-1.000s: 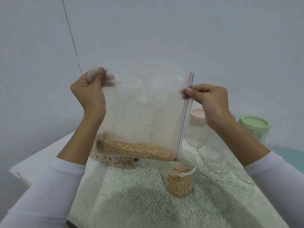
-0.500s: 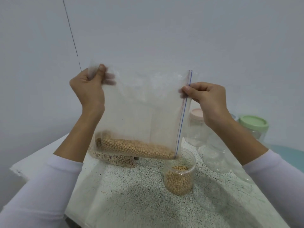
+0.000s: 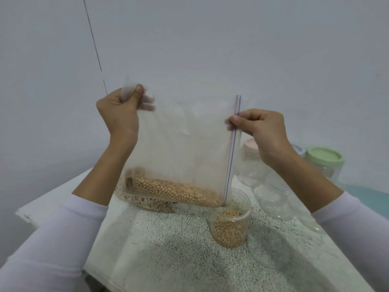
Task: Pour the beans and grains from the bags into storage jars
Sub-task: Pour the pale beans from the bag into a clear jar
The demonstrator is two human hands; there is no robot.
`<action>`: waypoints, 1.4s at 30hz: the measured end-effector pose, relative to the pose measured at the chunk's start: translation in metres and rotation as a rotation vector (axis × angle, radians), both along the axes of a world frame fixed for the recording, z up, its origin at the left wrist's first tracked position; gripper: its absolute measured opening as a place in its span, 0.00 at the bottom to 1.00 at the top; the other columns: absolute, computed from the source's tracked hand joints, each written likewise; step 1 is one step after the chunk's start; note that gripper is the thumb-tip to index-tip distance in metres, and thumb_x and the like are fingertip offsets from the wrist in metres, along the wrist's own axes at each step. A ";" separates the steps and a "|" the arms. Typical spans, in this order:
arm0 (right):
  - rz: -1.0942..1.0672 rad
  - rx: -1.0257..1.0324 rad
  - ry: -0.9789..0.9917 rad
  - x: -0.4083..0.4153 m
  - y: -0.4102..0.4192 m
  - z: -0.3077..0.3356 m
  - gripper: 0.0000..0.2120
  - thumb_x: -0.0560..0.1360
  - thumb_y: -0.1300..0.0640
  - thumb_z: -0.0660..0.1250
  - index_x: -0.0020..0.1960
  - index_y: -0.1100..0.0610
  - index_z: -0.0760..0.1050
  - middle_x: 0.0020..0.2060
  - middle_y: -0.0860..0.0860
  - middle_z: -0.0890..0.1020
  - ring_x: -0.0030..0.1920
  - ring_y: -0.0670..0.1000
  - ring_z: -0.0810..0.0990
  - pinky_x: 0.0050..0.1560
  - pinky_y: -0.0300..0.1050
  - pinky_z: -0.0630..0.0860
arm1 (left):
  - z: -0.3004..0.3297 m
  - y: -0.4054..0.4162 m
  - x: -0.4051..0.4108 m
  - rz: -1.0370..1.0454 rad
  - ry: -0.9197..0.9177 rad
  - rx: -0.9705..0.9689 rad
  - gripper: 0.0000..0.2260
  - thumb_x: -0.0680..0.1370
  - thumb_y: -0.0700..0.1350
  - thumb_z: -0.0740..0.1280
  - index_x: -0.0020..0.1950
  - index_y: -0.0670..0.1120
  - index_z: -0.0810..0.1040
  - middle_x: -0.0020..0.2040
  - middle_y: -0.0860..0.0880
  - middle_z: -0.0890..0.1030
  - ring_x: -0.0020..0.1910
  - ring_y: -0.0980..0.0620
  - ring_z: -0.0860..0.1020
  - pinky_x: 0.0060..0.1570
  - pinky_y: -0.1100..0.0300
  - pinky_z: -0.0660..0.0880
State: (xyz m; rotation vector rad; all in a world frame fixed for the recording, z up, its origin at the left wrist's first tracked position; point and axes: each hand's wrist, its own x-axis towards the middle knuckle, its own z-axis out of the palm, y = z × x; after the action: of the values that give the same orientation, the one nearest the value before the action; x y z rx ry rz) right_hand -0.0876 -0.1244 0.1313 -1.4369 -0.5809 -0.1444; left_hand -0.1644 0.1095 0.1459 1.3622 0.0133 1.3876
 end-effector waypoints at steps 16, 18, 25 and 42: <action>-0.035 -0.006 -0.002 0.007 -0.001 -0.001 0.04 0.72 0.65 0.71 0.38 0.60 0.82 0.34 0.50 0.85 0.36 0.49 0.83 0.63 0.53 0.74 | 0.003 0.006 0.002 0.006 0.032 0.014 0.05 0.77 0.39 0.68 0.43 0.38 0.81 0.30 0.54 0.83 0.31 0.53 0.82 0.33 0.62 0.77; -0.032 -0.020 -0.009 0.008 -0.002 -0.001 0.04 0.72 0.64 0.71 0.39 0.59 0.81 0.35 0.50 0.85 0.37 0.48 0.83 0.62 0.50 0.74 | 0.003 0.007 0.003 -0.021 0.056 0.028 0.05 0.77 0.38 0.68 0.45 0.36 0.81 0.30 0.54 0.83 0.31 0.52 0.82 0.33 0.61 0.78; -0.039 -0.002 -0.015 0.011 -0.003 0.004 0.05 0.73 0.64 0.70 0.38 0.59 0.81 0.33 0.49 0.85 0.38 0.48 0.83 0.62 0.49 0.75 | 0.006 0.008 0.004 0.020 0.032 -0.043 0.06 0.77 0.39 0.69 0.39 0.42 0.81 0.30 0.53 0.82 0.32 0.52 0.82 0.34 0.62 0.77; -0.009 -0.104 0.019 0.015 0.002 0.002 0.06 0.72 0.64 0.71 0.37 0.57 0.81 0.33 0.48 0.85 0.39 0.47 0.82 0.57 0.44 0.77 | 0.006 0.007 0.007 -0.066 0.123 0.002 0.07 0.77 0.37 0.68 0.38 0.40 0.80 0.29 0.53 0.82 0.33 0.53 0.83 0.37 0.60 0.79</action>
State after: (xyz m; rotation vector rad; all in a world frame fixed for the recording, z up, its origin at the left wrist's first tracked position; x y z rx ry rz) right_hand -0.0724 -0.1225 0.1331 -1.5405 -0.5734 -0.1087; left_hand -0.1573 0.1166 0.1521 1.4353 0.0480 1.2476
